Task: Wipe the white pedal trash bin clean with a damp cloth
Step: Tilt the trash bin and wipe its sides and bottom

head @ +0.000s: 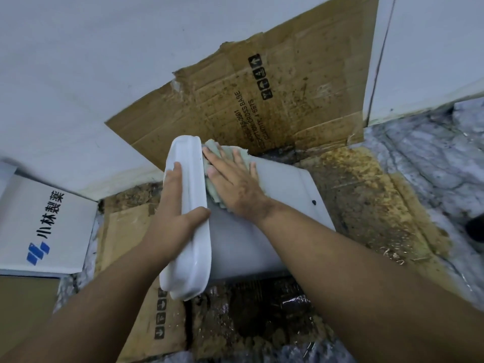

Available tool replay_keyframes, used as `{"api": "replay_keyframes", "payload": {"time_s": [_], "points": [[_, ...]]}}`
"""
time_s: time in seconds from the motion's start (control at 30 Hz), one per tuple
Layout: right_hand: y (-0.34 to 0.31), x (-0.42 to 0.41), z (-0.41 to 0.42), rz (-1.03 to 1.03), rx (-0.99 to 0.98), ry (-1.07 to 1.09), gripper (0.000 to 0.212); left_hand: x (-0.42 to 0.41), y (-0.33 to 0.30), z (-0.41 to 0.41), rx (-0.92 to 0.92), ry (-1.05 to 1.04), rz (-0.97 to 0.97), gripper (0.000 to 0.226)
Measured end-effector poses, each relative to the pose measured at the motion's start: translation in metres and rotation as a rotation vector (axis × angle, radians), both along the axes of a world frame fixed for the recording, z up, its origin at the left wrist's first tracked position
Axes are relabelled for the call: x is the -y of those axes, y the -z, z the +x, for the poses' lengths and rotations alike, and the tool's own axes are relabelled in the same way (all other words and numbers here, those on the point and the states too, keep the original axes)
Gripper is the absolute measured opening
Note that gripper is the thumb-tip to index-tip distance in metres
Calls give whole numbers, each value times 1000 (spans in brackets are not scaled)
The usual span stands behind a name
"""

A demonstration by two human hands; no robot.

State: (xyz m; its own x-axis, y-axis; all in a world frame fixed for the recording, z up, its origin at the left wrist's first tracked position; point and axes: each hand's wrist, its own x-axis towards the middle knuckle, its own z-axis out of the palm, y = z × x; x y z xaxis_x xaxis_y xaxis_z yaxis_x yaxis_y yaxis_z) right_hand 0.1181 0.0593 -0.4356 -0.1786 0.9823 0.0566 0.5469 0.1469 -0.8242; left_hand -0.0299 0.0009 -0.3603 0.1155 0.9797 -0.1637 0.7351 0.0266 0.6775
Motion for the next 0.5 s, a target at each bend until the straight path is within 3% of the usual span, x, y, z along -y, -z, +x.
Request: {"api": "replay_keyframes", "payload": {"time_s": [0.17, 0.37, 0.43, 0.5], "points": [[55, -24, 57, -67, 91, 184, 58, 0, -1, -7, 8, 7, -20, 102], [121, -1, 136, -431, 70, 455, 56, 3, 3, 0, 21, 43, 25, 97], [110, 2, 115, -289, 227, 380, 65, 2, 4, -2, 9, 48, 21, 98], [77, -5, 71, -32, 237, 240, 68, 1, 4, -5, 13, 44, 16, 104]]}}
